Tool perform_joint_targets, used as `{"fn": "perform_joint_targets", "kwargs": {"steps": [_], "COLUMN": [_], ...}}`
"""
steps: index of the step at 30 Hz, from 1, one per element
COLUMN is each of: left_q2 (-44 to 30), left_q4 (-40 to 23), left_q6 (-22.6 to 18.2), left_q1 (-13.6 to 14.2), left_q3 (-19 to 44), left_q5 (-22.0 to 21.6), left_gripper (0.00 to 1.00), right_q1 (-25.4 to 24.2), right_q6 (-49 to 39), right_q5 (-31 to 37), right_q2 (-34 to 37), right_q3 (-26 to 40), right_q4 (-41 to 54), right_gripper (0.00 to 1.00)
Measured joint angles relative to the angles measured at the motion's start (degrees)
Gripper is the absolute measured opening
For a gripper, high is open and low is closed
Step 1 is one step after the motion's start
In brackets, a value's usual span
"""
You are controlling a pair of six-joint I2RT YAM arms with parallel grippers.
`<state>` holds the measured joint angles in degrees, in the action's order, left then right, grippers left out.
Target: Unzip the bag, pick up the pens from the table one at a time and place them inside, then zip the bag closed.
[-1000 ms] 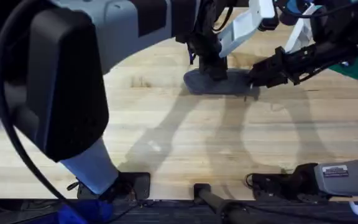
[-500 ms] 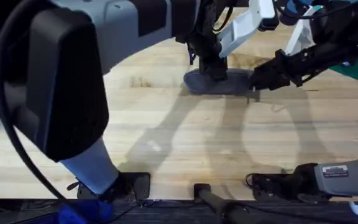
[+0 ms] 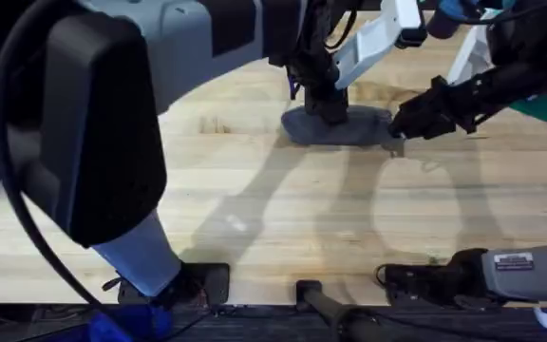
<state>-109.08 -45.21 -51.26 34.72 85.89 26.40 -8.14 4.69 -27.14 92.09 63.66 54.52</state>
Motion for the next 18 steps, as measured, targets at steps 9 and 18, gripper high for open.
{"fn": "perform_joint_targets", "kwargs": {"steps": [9,18], "left_q2": [0.0,0.0], "left_q4": [0.3,0.4], "left_q6": [0.0,0.0], "left_q1": [0.3,0.3], "left_q3": [0.0,0.0], "left_q5": [0.8,0.9], "left_gripper": [0.04,0.04], "right_q1": [-2.9,-7.3], "right_q6": [-1.8,-4.3], "right_q5": [0.3,0.4], "right_q2": [0.0,0.3], "right_q3": [-0.1,-2.2], "right_q4": [-0.2,-2.2], "right_gripper": [0.034,0.032]}}
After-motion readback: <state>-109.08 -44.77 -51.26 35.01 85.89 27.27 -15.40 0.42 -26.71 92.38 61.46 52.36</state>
